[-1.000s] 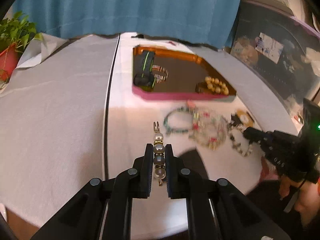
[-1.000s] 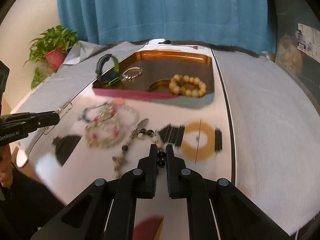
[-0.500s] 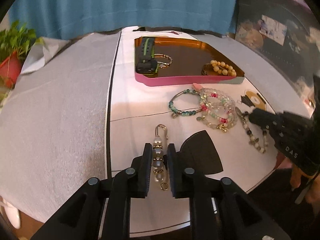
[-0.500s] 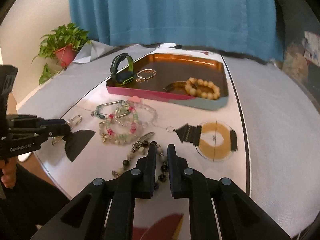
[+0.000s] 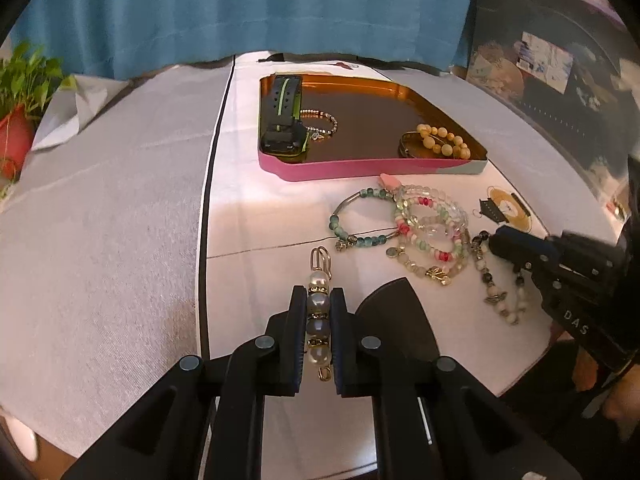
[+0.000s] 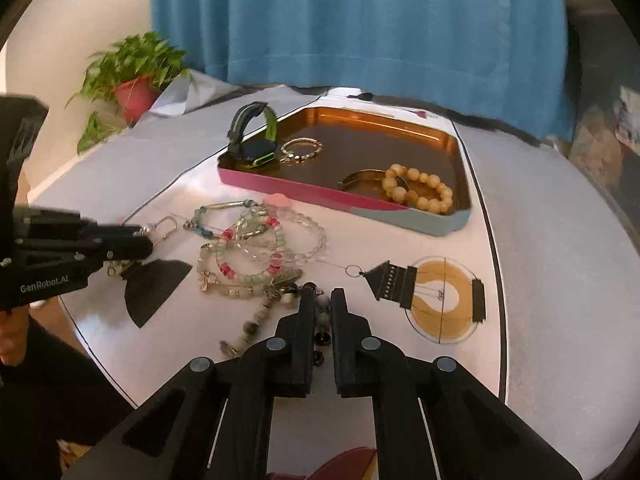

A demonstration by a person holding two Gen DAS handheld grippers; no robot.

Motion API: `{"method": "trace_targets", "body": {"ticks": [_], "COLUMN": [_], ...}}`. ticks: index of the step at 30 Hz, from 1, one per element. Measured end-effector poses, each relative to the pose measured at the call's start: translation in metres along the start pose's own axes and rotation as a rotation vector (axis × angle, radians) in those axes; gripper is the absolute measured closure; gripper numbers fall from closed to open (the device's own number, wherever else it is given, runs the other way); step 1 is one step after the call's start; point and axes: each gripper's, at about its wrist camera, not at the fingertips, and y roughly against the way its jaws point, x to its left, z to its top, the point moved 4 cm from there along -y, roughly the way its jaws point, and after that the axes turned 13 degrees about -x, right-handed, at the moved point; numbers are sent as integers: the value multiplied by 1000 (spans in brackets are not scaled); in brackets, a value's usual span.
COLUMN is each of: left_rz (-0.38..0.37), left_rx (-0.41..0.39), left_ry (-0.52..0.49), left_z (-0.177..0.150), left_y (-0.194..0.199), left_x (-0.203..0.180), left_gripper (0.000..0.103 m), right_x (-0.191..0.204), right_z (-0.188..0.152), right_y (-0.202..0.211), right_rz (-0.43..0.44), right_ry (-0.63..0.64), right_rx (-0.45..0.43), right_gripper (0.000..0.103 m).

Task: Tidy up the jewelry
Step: 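Lift the cross bracelet and pearl pin off the table with both tools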

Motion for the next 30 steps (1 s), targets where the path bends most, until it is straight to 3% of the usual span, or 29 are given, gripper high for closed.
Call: {"method": "trace_targets", "body": {"ticks": [3,8,15,30], "left_rz": [13,11,-20,-59], "left_rx": [9,-33,-94,-214], "left_ry": [40,17,26,77], "left_z": [-1,9,30,53], "left_y": [6,30,72,151], "left_x": [1,-15,-34,-52], "left_gripper": [94,94,94,94], "right_x": [-7,6,21,49], "right_z": [0,14,23,91], "right_y": [10,35,72,158], "right_rz": [9,12,14,0], "right_ry": [-104,-61,-109,16], "right_rx": [-4,-33,-59,-170], "right_gripper": [95,95,95,95]}}
